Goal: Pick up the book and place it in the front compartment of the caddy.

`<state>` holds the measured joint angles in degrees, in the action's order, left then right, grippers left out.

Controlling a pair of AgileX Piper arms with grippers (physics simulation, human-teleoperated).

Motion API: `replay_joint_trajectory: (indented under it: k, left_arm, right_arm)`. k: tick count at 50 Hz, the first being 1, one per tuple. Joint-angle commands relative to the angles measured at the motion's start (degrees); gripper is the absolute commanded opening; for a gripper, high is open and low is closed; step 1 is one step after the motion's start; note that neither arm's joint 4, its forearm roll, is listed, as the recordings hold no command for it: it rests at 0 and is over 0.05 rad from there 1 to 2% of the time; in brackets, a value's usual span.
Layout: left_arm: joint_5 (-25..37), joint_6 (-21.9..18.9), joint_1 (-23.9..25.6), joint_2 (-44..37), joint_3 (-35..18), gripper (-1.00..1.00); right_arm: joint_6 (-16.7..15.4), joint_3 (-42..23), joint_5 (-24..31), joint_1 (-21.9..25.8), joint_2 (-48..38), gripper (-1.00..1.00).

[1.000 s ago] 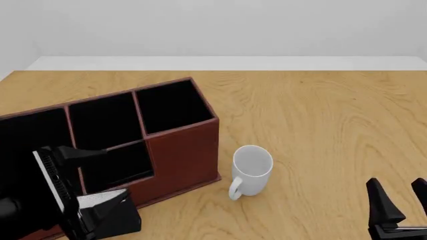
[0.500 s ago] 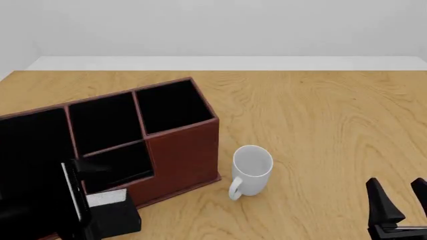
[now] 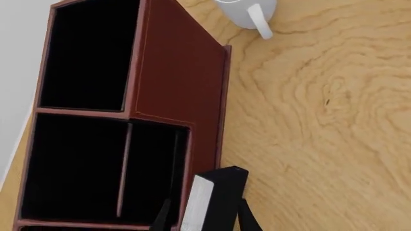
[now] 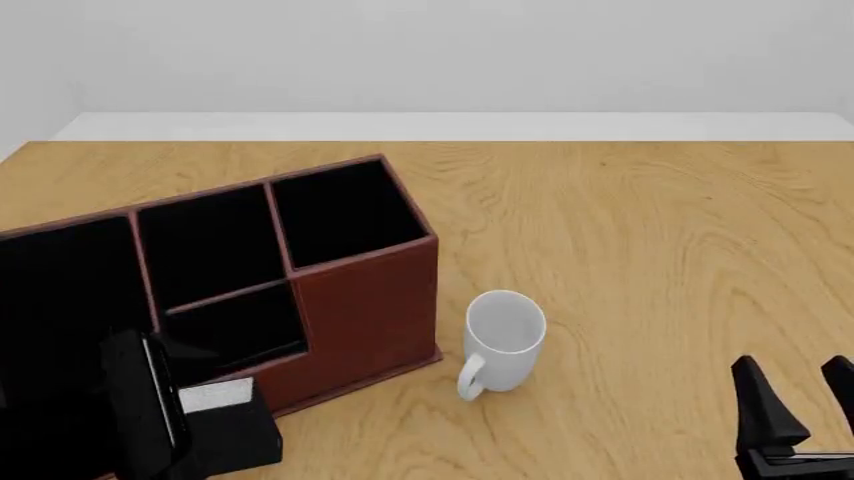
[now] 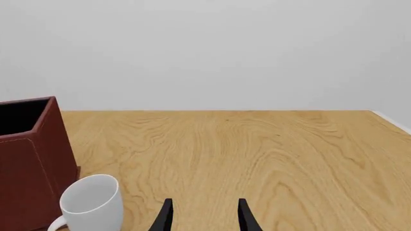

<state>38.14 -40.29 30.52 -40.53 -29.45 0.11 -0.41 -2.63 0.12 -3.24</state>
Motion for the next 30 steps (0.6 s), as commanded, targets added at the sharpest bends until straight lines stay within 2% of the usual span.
replay_joint_trajectory:
  k: [1,30]
  left_arm:
    - [-0.62,-2.62,-2.74,-0.06,1.60,1.00]
    - [-4.57,-3.34,-4.55,-2.87,3.43,1.00]
  right_arm:
    - [0.00,-0.15,0.32,0.01,0.17,1.00]
    - [0.02,-0.07,-0.04,0.02,-0.12,1.00]
